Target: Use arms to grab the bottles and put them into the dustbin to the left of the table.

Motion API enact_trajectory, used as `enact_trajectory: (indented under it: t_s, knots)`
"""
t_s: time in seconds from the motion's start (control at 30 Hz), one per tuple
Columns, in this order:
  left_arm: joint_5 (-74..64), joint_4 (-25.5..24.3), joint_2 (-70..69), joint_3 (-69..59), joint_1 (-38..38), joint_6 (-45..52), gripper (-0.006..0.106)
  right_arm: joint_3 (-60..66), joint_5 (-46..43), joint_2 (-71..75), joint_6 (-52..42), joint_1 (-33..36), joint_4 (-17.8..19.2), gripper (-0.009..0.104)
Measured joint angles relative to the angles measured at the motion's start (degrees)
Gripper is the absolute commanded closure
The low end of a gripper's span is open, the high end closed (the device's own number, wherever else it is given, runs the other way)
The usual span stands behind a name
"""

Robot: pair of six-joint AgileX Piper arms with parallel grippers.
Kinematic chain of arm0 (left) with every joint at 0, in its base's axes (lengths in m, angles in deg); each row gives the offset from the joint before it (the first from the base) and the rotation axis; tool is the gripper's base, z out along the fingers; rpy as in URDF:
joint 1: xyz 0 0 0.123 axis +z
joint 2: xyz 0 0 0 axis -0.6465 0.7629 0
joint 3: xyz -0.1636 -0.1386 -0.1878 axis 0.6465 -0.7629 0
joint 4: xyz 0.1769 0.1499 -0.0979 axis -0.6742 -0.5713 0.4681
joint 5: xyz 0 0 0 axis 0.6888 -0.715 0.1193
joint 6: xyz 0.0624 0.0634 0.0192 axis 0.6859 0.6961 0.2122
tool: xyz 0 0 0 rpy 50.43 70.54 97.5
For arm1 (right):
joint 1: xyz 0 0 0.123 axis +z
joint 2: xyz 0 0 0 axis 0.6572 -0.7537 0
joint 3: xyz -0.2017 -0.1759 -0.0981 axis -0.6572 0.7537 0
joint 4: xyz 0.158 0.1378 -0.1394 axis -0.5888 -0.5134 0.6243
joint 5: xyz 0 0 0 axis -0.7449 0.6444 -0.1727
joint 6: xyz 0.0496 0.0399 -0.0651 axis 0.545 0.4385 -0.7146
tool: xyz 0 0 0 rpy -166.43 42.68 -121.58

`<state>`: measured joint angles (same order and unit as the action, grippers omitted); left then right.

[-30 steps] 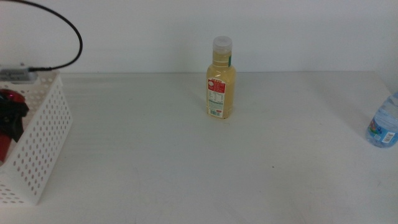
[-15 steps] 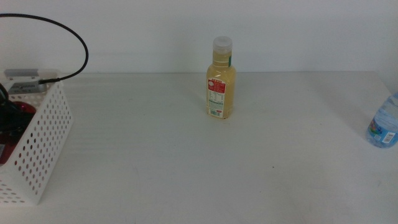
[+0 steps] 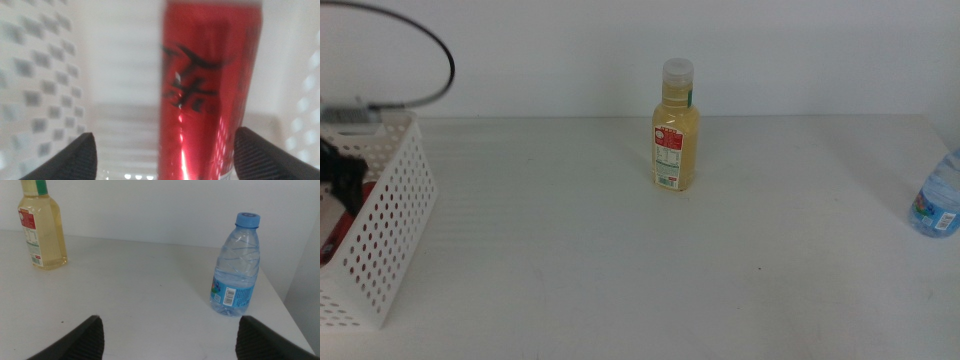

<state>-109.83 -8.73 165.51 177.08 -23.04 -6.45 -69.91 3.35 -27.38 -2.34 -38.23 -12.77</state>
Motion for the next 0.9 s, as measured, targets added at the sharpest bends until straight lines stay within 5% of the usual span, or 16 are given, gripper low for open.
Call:
enact_trajectory:
  t_s: [0.43, 0.9]
  knots:
    - [-0.5, -1.5, -15.0, 3.5, -11.8, -8.4, 0.031, 0.0, 0.0, 0.0, 0.0, 0.0, 0.0, 0.019]
    - [20.3, 0.5, -42.6, -24.1, -25.2, -8.1, 0.031, 0.0, 0.0, 0.0, 0.0, 0.0, 0.0, 0.019]
